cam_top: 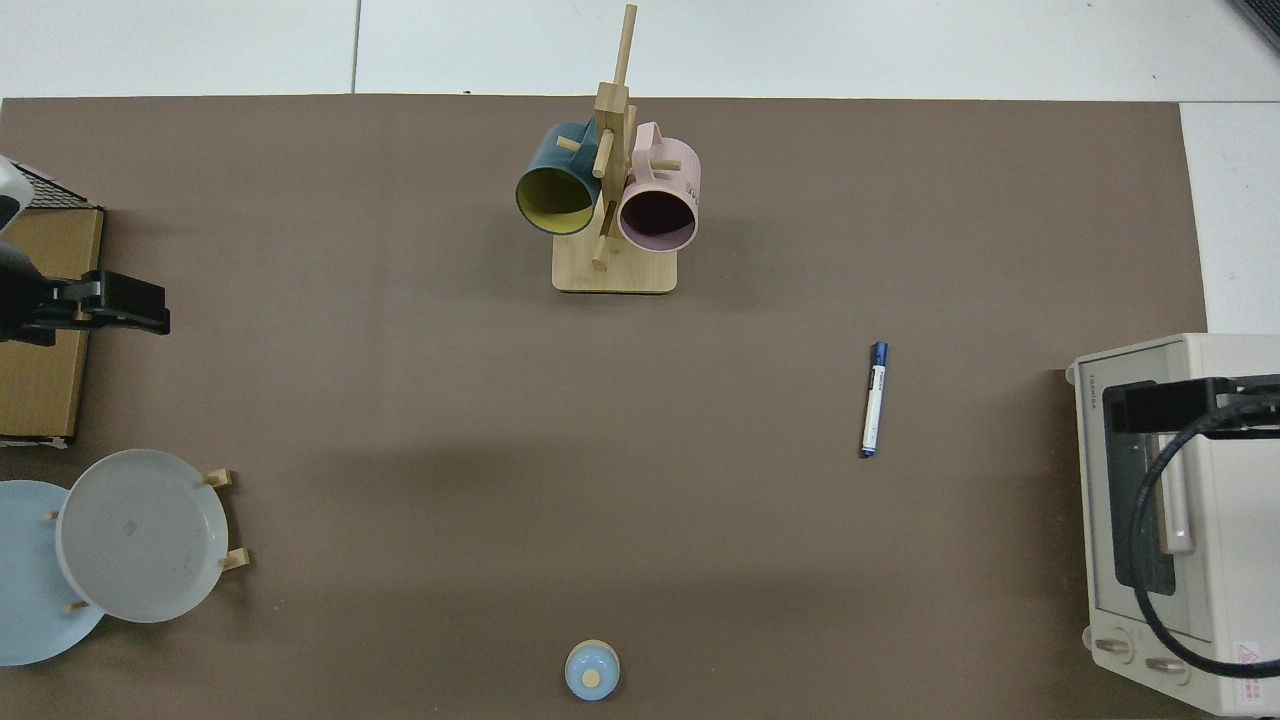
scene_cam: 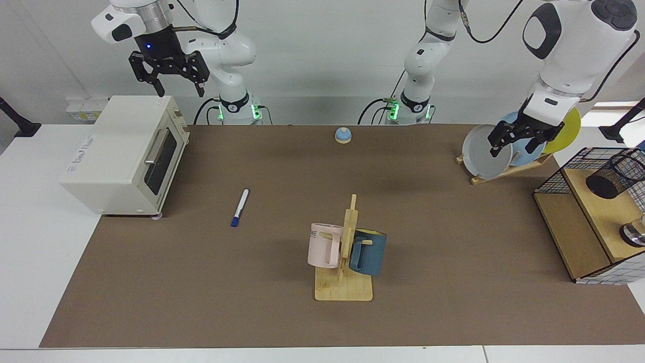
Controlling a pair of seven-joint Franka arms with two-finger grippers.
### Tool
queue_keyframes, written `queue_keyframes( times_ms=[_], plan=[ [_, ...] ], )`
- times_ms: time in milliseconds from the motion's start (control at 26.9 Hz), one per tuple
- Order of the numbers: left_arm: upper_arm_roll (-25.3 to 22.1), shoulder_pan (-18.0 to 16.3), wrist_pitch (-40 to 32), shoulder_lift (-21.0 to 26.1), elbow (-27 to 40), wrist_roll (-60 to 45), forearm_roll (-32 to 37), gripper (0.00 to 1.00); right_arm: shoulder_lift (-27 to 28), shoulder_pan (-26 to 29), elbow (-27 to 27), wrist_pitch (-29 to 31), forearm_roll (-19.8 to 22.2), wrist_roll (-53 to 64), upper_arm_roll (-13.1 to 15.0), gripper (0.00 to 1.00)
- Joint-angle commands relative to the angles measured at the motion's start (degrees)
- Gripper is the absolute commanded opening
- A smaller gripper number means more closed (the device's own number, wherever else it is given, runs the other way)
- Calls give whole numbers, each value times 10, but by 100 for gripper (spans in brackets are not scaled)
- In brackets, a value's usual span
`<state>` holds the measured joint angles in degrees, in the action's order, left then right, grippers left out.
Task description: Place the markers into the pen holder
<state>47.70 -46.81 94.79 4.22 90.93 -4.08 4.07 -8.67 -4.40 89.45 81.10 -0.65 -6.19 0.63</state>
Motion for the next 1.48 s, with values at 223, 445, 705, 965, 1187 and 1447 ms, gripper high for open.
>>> queue_keyframes(
  times_ms=[223, 445, 705, 965, 1187, 1447],
  plan=[
    [-2, 2, -2, -5, -1, -2, -4, 100, -11, 10, 22, 40, -1, -7, 3, 100],
    [-2, 2, -2, -5, -1, -2, -4, 100, -13, 4, 21, 35, -3, -7, 2, 100],
    [-2, 2, -1, -5, -1, -2, -4, 100, -19, 1, 21, 27, -5, -7, 1, 100],
    [-2, 2, -1, -5, -1, -2, -3, 100, -19, 4, 21, 27, -5, -7, 2, 100],
    [-2, 2, -1, -5, -1, -2, -4, 100, -19, 2, 21, 27, -5, -7, 1, 100],
    [-52, 67, -1, -8, -4, -2, 0, 100, -19, 3, 21, 27, -5, -7, 2, 100]
  ],
)
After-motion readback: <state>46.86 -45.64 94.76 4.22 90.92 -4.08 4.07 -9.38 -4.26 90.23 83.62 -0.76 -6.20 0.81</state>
